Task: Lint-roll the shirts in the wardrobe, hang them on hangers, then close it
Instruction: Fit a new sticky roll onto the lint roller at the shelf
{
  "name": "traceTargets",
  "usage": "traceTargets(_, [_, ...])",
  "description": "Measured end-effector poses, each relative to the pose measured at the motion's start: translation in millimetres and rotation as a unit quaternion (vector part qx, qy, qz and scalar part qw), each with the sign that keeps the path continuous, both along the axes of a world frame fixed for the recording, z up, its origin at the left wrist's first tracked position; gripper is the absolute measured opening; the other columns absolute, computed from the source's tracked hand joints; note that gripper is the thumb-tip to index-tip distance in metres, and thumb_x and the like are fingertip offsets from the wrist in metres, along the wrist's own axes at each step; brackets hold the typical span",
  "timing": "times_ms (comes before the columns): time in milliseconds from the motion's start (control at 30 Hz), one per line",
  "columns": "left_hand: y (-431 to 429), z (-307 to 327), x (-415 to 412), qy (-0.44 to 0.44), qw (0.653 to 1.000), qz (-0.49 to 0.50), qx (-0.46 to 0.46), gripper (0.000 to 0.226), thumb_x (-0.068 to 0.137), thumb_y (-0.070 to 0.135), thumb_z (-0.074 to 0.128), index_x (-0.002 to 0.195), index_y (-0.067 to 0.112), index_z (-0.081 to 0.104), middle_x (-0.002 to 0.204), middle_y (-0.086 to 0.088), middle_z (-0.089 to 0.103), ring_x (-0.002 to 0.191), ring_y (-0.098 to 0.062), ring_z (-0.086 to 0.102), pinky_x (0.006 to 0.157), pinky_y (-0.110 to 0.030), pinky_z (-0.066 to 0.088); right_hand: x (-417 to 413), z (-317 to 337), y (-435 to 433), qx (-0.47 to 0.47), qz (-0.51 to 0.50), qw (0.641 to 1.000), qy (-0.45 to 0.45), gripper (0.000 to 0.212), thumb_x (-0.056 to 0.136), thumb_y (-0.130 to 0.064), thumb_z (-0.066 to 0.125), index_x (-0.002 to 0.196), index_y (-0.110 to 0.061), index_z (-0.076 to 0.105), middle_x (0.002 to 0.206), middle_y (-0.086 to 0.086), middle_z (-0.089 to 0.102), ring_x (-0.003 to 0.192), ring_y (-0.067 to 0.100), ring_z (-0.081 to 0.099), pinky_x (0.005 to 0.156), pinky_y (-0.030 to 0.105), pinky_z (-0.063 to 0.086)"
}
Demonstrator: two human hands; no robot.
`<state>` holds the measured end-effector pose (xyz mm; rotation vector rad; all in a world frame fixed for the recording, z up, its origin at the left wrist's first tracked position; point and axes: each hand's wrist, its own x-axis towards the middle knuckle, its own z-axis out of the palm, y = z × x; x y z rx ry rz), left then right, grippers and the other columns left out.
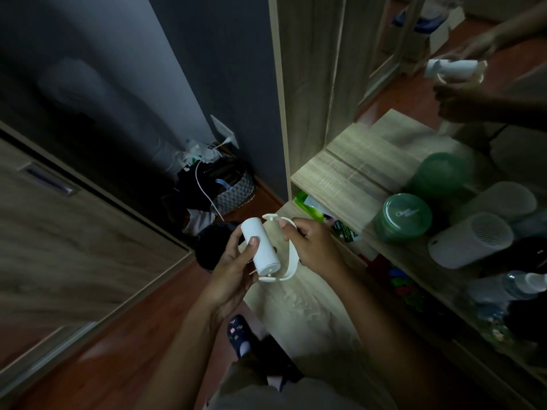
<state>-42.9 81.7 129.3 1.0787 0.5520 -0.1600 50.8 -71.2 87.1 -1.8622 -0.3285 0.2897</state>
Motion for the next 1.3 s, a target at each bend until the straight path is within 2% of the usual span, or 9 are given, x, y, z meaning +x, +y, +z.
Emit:
traceTargets(100, [-1.7, 1.0, -0.5, -0.001, 1.0, -0.013, 0.0, 0.042, 0.097, 0.023, 0.058, 0.138, 0.033, 0.051, 0.13, -0.012, 0.065, 0.103, -0.028, 0.07, 0.07, -0.035, 0.059, 1.7, 1.5, -0.2, -0.002, -0.002, 1.0, 0.004, 0.04, 0.099, -0.039, 0.056, 0.066, -0.017, 0.062, 0.05, 0.003, 0.056, 0.046, 0.02, 0.056, 0.048, 0.033, 0.043])
traceTargets(167, [-3.2, 2.1, -0.2, -0.004, 1.0, -0.018, 0.005, 0.042, 0.098, 0.023, 0.057, 0.138, 0.033, 0.05, 0.132, -0.011, 0.064, 0.103, -0.026, 0.07, 0.071, -0.036, 0.059, 1.3, 2.6, -0.1, -0.007, 0.003, 1.0, 0.009, 0.04, 0.099, -0.039, 0.056, 0.063, -0.022, 0.061, 0.047, -0.005, 0.054, 0.042, 0.011, 0.051, 0.047, 0.028, 0.041])
traceTargets(267, [-4.1, 3.8, 1.6, -0.019, 0.999, -0.031, 0.005, 0.042, 0.1, 0.022, 0.055, 0.141, 0.03, 0.049, 0.136, -0.008, 0.062, 0.104, -0.022, 0.069, 0.074, -0.036, 0.058, 1.1, 3.5, -0.7, -0.004, -0.002, 1.0, 0.021, 0.039, 0.099, -0.039, 0.056, 0.063, -0.023, 0.061, 0.047, -0.008, 0.054, 0.043, 0.008, 0.051, 0.048, 0.025, 0.04])
traceTargets(433, [-5.7, 8.6, 6.2, -0.033, 0.998, -0.05, 0.008, 0.041, 0.101, 0.02, 0.052, 0.141, 0.028, 0.048, 0.13, -0.004, 0.066, 0.1, -0.019, 0.07, 0.071, -0.034, 0.058, 4.4, 7.6, -3.0, 0.002, -0.014, 0.999, 0.031, 0.039, 0.098, -0.038, 0.057, 0.061, -0.025, 0.061, 0.052, 0.007, 0.056, 0.048, 0.026, 0.056, 0.047, 0.027, 0.04])
traceTargets(767, [-6.1, 10.5, 6.2, -0.017, 0.998, -0.055, -0.033, 0.041, 0.098, 0.023, 0.055, 0.138, 0.029, 0.05, 0.118, -0.008, 0.067, 0.101, -0.024, 0.069, 0.071, -0.038, 0.059, 4.4, 8.5, -5.4, 0.013, -0.029, 0.998, 0.055, 0.04, 0.097, -0.036, 0.06, 0.067, -0.011, 0.066, 0.057, 0.022, 0.06, 0.053, 0.041, 0.061, 0.039, 0.027, 0.04])
traceTargets(833, [-6.0, 11.4, 6.3, -0.013, 0.997, -0.064, -0.032, 0.04, 0.099, 0.021, 0.054, 0.138, 0.027, 0.05, 0.118, -0.009, 0.067, 0.102, -0.025, 0.069, 0.074, -0.04, 0.061, 4.4, 8.3, -5.3, 0.011, -0.027, 0.998, 0.058, 0.04, 0.097, -0.036, 0.061, 0.065, -0.012, 0.067, 0.055, 0.018, 0.06, 0.05, 0.035, 0.06, 0.04, 0.028, 0.042])
traceTargets(967, [-6.1, 15.1, 10.2, -0.005, 0.995, -0.091, -0.035, 0.041, 0.099, 0.02, 0.055, 0.138, 0.026, 0.048, 0.116, -0.007, 0.07, 0.102, -0.028, 0.068, 0.081, -0.045, 0.06, 5.4, 9.3, -3.6, -0.002, -0.025, 0.997, 0.069, 0.04, 0.096, -0.034, 0.063, 0.058, -0.02, 0.063, 0.046, 0.001, 0.055, 0.044, 0.01, 0.052, 0.047, 0.024, 0.042])
traceTargets(1133, [0.8, 16.8, 15.4, 0.008, 0.993, -0.116, -0.011, 0.042, 0.097, 0.024, 0.06, 0.138, 0.027, 0.05, 0.127, -0.012, 0.064, 0.11, -0.032, 0.067, 0.089, -0.049, 0.057, 11.6, 16.1, -3.9, 0.006, -0.02, 0.997, 0.076, 0.042, 0.095, -0.038, 0.062, 0.063, -0.011, 0.068, 0.061, 0.021, 0.065, 0.058, 0.036, 0.063, 0.054, 0.039, 0.049])
traceTargets(1300, [1.1, 18.0, 19.2, 0.001, 0.991, -0.133, 0.014, 0.041, 0.099, 0.02, 0.056, 0.138, 0.027, 0.048, 0.128, -0.01, 0.063, 0.109, -0.029, 0.068, 0.08, -0.04, 0.058, 13.6, 15.9, -3.9, -0.01, -0.033, 0.998, 0.059, 0.041, 0.094, -0.04, 0.063, 0.062, -0.016, 0.068, 0.061, 0.02, 0.066, 0.061, 0.038, 0.064, 0.055, 0.043, 0.05])
